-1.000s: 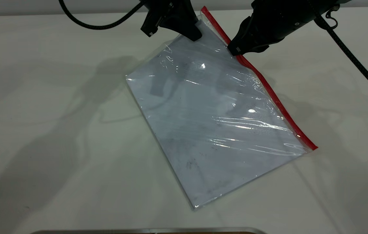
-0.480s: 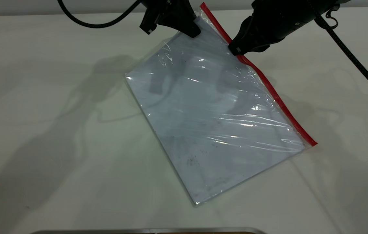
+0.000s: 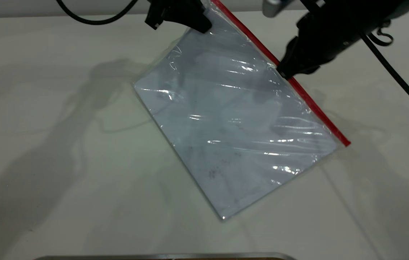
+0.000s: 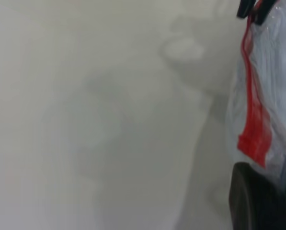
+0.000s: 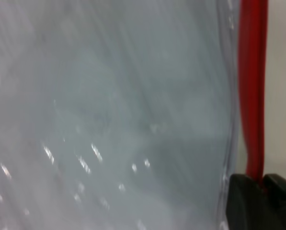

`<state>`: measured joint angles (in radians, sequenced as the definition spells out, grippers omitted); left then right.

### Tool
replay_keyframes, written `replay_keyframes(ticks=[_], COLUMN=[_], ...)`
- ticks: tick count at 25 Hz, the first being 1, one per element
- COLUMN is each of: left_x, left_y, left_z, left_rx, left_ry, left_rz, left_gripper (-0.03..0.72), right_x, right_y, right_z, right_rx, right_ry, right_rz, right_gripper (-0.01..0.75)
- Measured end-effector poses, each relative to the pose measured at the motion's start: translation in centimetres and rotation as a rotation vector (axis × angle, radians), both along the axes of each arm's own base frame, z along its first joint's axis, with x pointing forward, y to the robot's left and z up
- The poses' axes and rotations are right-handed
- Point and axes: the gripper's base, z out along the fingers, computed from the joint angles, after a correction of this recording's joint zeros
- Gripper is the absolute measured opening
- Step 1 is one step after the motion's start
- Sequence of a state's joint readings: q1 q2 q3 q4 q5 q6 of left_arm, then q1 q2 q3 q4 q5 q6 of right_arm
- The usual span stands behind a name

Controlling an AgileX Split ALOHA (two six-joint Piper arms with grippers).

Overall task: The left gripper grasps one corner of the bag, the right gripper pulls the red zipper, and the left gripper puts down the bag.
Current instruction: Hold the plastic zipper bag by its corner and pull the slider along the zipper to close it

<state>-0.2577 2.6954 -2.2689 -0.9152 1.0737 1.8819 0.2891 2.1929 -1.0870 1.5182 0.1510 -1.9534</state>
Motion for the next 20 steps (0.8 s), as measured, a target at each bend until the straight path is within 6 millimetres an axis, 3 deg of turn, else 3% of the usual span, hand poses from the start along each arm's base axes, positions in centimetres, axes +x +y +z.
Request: replay_keyframes(ticks=[10,20], left_x=[0.4,0.4], left_y=[0.9,1.1], left_z=[-0.1,-0.3], left_rx=[0.008,0.043], left_ry=[-0.002,-0.015], left_rz=[0.019,0.011], left_gripper=[0.053,0.053], right_x=[-2.9,-6.0], right_y=[-3.3,-4.6], right_z=[-2.3,-3.9], right_rx=[-0.016,-0.038], right_ry=[0.137,0.254], right_rz=[-0.123,-0.235], right_gripper=[0.035,0.035])
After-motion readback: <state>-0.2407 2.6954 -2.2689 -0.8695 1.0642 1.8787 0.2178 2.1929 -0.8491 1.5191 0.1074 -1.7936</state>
